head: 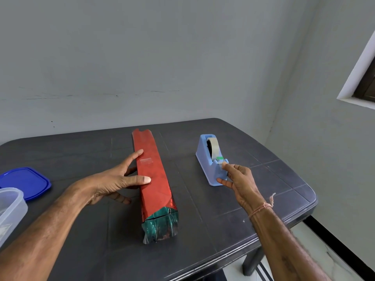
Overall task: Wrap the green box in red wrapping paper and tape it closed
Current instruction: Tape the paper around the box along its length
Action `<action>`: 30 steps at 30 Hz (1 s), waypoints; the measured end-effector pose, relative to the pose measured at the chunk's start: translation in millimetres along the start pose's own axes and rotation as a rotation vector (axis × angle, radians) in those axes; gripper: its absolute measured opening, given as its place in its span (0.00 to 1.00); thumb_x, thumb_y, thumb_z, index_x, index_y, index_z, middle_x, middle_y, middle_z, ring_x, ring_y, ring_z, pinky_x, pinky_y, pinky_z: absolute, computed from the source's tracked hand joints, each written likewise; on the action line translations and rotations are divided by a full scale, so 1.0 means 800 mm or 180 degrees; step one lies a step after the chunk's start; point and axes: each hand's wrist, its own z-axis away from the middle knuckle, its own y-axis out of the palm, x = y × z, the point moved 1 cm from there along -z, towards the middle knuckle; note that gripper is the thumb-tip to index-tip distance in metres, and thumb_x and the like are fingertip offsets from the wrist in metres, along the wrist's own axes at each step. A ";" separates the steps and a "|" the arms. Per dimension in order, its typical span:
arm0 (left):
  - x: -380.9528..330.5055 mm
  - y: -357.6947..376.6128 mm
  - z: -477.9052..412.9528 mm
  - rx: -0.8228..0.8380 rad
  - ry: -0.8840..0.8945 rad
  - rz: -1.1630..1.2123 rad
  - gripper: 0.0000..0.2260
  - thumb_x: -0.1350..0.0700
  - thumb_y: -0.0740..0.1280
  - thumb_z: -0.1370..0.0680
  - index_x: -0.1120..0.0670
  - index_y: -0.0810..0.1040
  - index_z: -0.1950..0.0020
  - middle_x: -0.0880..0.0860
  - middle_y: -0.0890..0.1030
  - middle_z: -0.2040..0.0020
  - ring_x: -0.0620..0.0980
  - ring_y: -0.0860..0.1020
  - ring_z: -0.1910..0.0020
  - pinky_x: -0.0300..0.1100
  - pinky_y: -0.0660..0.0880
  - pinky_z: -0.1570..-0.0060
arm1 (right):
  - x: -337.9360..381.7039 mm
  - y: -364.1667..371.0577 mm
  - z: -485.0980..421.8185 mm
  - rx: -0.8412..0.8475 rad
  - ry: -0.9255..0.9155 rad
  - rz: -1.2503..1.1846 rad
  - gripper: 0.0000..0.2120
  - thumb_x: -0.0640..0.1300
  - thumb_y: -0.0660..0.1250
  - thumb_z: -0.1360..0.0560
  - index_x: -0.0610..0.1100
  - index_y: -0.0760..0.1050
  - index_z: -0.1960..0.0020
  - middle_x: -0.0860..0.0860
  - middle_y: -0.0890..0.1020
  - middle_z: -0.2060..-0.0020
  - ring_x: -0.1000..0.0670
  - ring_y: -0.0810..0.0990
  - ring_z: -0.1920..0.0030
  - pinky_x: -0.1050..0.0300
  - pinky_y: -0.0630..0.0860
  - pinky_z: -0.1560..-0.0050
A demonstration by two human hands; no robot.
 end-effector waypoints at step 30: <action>0.001 0.001 0.001 0.0026 -0.0004 0.0116 0.49 0.43 0.83 0.36 0.22 0.57 0.26 0.46 0.61 0.19 0.52 0.69 0.28 0.59 0.84 0.49 | -0.026 0.001 0.016 -0.0038 -0.0297 -0.0429 0.09 0.45 0.70 0.22 0.39 0.82 0.49 0.51 0.85 0.55 0.49 0.86 0.53 0.53 0.86 0.57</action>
